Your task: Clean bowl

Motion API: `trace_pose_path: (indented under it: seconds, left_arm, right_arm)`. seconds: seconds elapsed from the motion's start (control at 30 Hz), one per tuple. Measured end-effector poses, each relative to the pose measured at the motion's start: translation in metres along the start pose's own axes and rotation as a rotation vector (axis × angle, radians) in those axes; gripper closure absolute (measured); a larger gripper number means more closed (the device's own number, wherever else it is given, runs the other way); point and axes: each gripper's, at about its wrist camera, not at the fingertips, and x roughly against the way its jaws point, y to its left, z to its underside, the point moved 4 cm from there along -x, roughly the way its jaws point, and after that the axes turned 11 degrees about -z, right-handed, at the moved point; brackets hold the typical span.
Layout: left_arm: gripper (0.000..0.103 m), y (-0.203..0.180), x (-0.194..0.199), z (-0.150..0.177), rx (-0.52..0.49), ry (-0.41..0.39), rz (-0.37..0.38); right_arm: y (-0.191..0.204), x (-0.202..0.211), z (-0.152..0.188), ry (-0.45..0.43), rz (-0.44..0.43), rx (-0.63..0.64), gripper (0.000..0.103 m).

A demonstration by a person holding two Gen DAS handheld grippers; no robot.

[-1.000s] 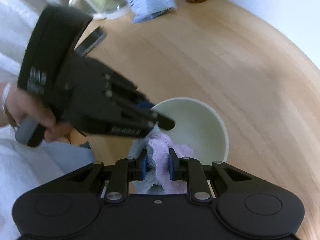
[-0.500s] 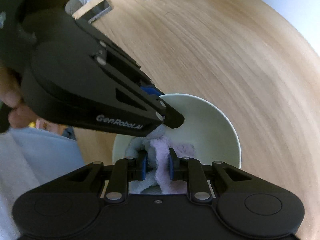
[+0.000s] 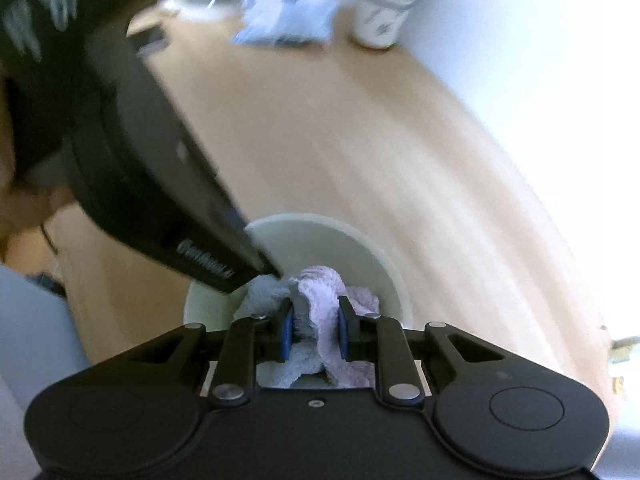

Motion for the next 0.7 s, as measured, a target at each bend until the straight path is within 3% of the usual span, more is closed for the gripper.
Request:
trace_pose_path:
  seconds: [0.07,0.23,0.33,0.5,0.7]
  left_arm:
    - [0.092,0.004,-0.001,0.001,0.034,0.003,0.025]
    - [0.093,0.007,-0.001,0.001,0.064,0.004,0.028]
    - [0.095,0.009,-0.003,0.001,0.086,0.011,0.022]
    - [0.096,0.009,-0.005,0.001,0.101,0.021,0.009]
    - [0.095,0.008,-0.007,0.0,0.106,0.021,0.02]
  right_arm:
    - [-0.006,0.014,0.001,-0.037,-0.041,-0.046,0.079]
    - [-0.009,0.02,0.011,-0.012,-0.276,-0.185,0.079]
    - [-0.003,0.01,0.014,0.006,-0.329,-0.179,0.079]
    - [-0.007,0.0,0.011,0.013,-0.365,-0.205,0.079]
    - [0.008,-0.011,0.007,0.048,-0.305,-0.14,0.079]
